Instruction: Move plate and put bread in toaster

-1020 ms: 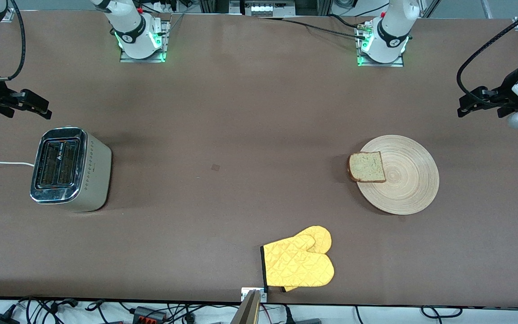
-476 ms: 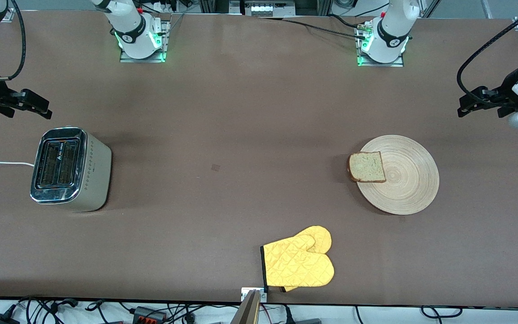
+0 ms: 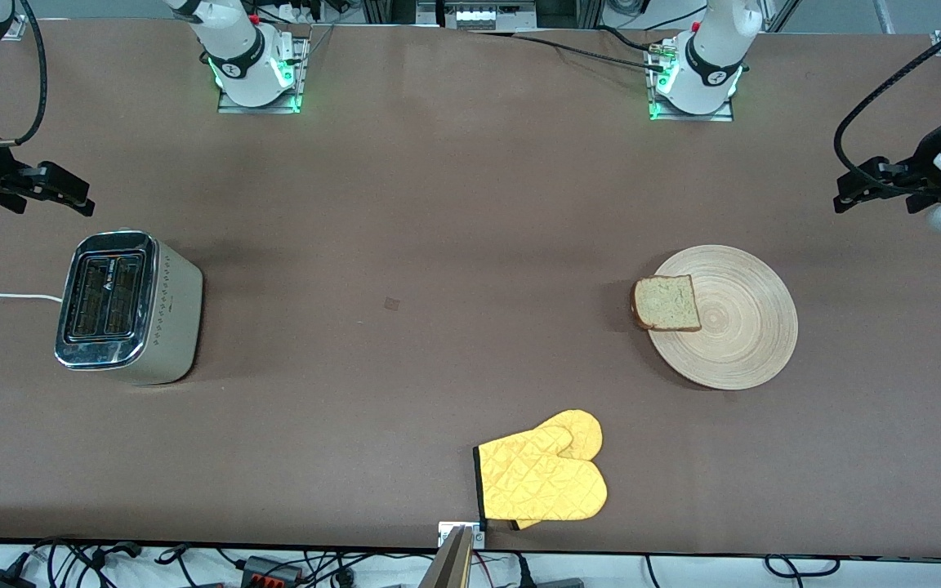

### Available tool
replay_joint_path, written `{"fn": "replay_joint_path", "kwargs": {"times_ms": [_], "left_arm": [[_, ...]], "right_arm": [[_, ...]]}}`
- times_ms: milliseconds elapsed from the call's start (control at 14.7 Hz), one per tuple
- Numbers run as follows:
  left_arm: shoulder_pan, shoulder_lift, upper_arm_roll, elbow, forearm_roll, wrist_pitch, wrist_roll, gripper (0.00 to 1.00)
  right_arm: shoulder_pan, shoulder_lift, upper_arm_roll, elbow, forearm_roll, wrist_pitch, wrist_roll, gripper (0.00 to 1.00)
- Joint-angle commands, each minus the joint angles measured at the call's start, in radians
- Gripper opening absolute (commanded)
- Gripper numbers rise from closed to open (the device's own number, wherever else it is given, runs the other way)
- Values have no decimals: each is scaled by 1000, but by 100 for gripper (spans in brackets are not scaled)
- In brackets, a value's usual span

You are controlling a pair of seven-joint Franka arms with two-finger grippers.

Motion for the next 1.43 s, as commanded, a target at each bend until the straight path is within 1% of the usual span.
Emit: {"fn": "replay_joint_path", "kwargs": {"times_ms": [0,136,204,272,408,544,612,748,952,1088,1224,1361], "left_arm": [[39,21,-2,35,5,-23,30,100],[68,33,-2,35,-6,-23,30,100],[86,57,-2,35,-29,-24,30,100],[115,91,-3,36,-68,-32,35,100],[184,130,-2,35,-171,-33,108,100],[256,211,-2,35,-269,-39,250,100],[290,245,-2,35,-291,-53,312,100],[350,321,-2,35,-337,-55,373,100],[460,450,-3,33,-513,-61,513,100],[507,539,-3,35,-596,-55,631,100],[557,626,-3,35,-686,-55,726,100],[562,688,-3,35,-745,-52,788,100]], "right_arm": [[-5,-16,6,-6,2,-9,-10,100],[-5,-16,6,-6,4,-9,-10,100],[-5,-16,6,-6,4,-9,-10,100],[-5,-16,6,-6,4,-9,-10,100],[-5,-16,6,-6,4,-11,-10,100],[-5,-13,6,-6,2,-9,-10,100],[-5,-13,6,-6,4,-9,-10,100],[-4,-13,6,-3,4,-3,-9,100],[-5,-4,6,0,10,-11,-9,100],[5,2,7,3,12,-11,-7,100],[45,25,6,4,13,-8,1,100],[85,30,6,4,10,-6,2,100]]}}
